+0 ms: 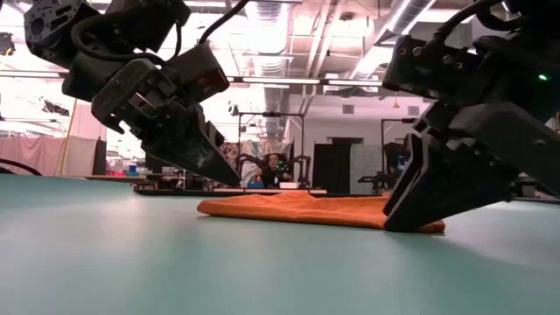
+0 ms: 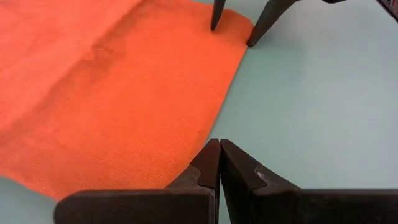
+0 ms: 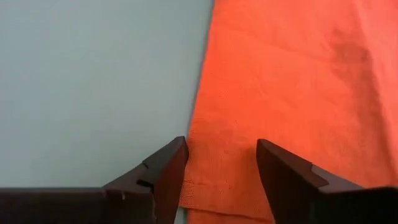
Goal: Roll towel
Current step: Fold the orange towel
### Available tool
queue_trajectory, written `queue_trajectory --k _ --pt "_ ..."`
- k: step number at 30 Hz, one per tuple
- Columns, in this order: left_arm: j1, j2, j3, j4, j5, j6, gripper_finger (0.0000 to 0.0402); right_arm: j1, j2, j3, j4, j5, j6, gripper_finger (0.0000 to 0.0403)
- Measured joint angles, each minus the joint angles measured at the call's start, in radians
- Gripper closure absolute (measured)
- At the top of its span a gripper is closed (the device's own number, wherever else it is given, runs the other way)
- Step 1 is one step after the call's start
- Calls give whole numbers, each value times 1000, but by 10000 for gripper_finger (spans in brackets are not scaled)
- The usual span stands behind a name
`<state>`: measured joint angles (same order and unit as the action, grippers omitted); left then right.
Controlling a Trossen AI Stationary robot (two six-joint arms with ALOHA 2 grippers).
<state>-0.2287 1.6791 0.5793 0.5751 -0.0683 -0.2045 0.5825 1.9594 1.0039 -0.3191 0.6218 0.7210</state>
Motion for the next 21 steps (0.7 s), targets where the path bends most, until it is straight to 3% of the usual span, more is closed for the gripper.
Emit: queue_trajectory --k 5,12,21 --pt "0 0 0 -1 0 -10 401 -5 32 7 -25 -22 63 248" --pt "0 0 0 4 0 -10 402 -6 38 14 -43 -15 55 379" --pt "-2 0 0 23 0 -19 402 -10 -10 144 -209 -59 -22 396"
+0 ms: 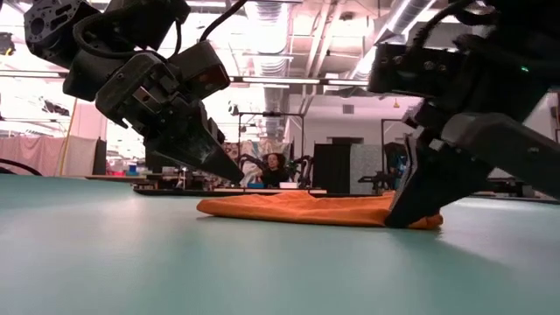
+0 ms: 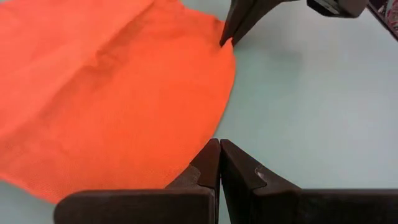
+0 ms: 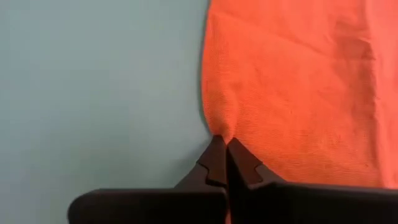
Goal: Roll towel
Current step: Fold the orange towel
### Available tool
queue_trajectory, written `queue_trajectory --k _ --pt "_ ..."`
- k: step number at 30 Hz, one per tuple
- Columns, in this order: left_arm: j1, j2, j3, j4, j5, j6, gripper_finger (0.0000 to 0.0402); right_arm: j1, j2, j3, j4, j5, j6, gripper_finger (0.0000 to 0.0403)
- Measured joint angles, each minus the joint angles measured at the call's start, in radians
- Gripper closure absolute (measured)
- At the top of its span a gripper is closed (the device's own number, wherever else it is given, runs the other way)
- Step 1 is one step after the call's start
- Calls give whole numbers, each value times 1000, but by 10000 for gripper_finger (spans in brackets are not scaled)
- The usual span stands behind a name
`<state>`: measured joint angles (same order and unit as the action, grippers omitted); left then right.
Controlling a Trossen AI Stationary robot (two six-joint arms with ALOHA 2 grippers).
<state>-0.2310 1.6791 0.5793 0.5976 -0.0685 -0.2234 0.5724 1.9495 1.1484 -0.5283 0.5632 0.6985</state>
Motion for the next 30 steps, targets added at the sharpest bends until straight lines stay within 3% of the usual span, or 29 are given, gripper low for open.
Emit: queue_trajectory --k 4,11,19,30 --pt "-12 0 4 4 -9 10 402 2 -46 65 -129 -22 -3 396" --pt "-5 0 14 20 -198 81 402 22 -92 152 -251 15 -2 397" --pt "0 0 14 47 -160 88 402 20 -97 274 -450 111 -11 398" --pt "20 53 19 37 -166 80 401 -54 -99 479 -626 183 -209 398"
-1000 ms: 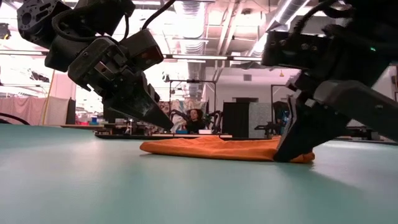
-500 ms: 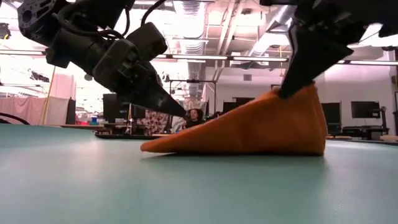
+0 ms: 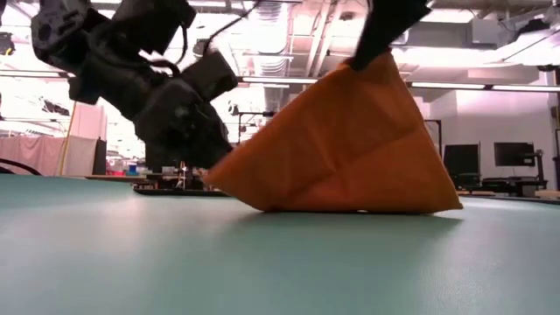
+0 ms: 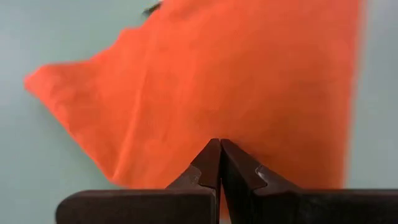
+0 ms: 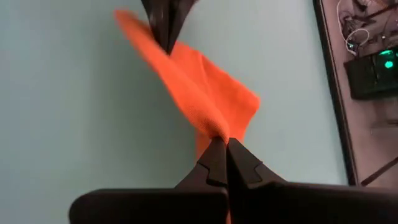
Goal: Roll towel
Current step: Fold the orange towel
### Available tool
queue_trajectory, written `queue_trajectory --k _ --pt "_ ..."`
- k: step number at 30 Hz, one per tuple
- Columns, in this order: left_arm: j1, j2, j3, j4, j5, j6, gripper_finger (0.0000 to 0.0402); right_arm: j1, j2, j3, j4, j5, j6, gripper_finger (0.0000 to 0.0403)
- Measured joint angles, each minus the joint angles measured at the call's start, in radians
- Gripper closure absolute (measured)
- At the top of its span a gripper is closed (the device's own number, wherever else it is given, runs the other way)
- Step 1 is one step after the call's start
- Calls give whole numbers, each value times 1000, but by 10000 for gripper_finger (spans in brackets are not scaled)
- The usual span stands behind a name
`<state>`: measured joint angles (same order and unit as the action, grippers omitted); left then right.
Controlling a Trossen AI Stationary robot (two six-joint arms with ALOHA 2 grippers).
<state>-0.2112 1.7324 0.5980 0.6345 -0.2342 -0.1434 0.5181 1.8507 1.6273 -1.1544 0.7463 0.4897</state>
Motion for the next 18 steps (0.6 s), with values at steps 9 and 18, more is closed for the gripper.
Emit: queue_trajectory --k 9,18 --pt "-9 81 37 47 119 -45 401 -111 -1 86 5 31 -259 398" --pt "-78 75 159 -15 148 -3 401 -353 2 86 333 -167 -693 398"
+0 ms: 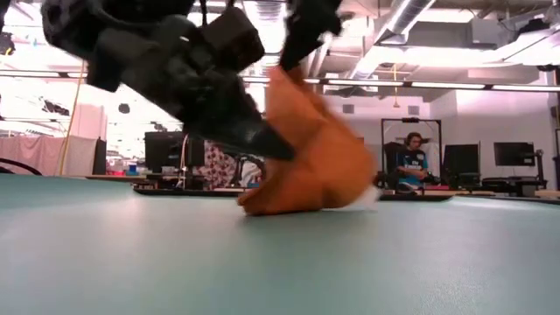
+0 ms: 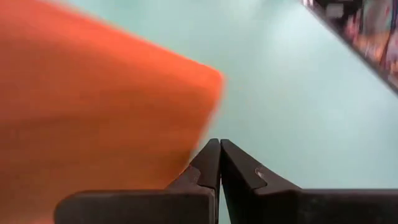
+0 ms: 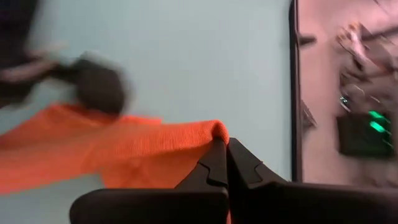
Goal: Roll towel
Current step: Fold the orange towel
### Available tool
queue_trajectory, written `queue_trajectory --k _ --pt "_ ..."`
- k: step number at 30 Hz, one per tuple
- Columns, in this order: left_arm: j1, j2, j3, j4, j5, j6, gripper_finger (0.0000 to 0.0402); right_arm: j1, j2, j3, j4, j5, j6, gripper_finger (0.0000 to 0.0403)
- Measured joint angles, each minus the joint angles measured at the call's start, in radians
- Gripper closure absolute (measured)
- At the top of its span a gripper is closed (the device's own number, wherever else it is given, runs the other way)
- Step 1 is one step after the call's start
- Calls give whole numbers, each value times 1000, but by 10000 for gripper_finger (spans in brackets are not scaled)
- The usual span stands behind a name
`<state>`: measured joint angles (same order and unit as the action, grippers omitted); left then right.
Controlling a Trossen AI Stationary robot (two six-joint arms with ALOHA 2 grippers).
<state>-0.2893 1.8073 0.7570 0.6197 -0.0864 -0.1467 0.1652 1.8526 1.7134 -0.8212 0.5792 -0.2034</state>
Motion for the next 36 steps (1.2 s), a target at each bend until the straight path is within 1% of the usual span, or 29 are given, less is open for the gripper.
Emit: queue_trajectory --k 1,4,6,8,10,14,16,19,22,24,25,26,28,31,34,36 --pt "-12 -22 5 -73 -10 3 402 -30 0 0 47 -46 -37 398" --pt "-47 -116 24 -433 -90 -44 402 -109 0 0 158 -149 -129 398" --pt "-75 -185 21 -691 -162 -121 401 -146 0 0 218 -212 -168 398" --pt "-111 -247 20 -879 -228 -226 401 -184 9 0 268 -295 -188 398" --pt "-153 -319 21 -1026 -297 -329 402 -209 31 2 322 -335 -197 398" --pt "-243 -453 21 -1251 -491 -506 401 -216 82 2 335 -341 -201 398" --pt "-286 -529 21 -1337 -606 -587 401 -197 85 -3 261 -333 -205 398" --pt "-350 -637 18 -1458 -771 -694 401 -150 87 2 238 -330 -186 398" --pt "-366 -716 -50 -1428 -1036 -716 402 -92 87 -1 210 -314 -175 398" --pt "-325 -737 -119 -1340 -1129 -676 401 -50 86 -1 208 -297 -175 398" --pt "-297 -737 -149 -1259 -1135 -633 402 -30 84 -1 211 -282 -174 398" --pt "-271 -734 -183 -1167 -1118 -582 401 -11 81 0 218 -266 -171 398" --pt "-225 -730 -258 -967 -1037 -477 402 29 74 1 213 -237 -163 398" --pt "-159 -685 -362 -597 -867 -298 402 85 70 16 181 -197 -139 398" --pt "-96 -633 -421 -408 -808 -242 402 137 63 61 107 -130 -93 398" --pt "-52 -604 -434 -375 -767 -239 401 173 61 99 56 -73 -77 398"
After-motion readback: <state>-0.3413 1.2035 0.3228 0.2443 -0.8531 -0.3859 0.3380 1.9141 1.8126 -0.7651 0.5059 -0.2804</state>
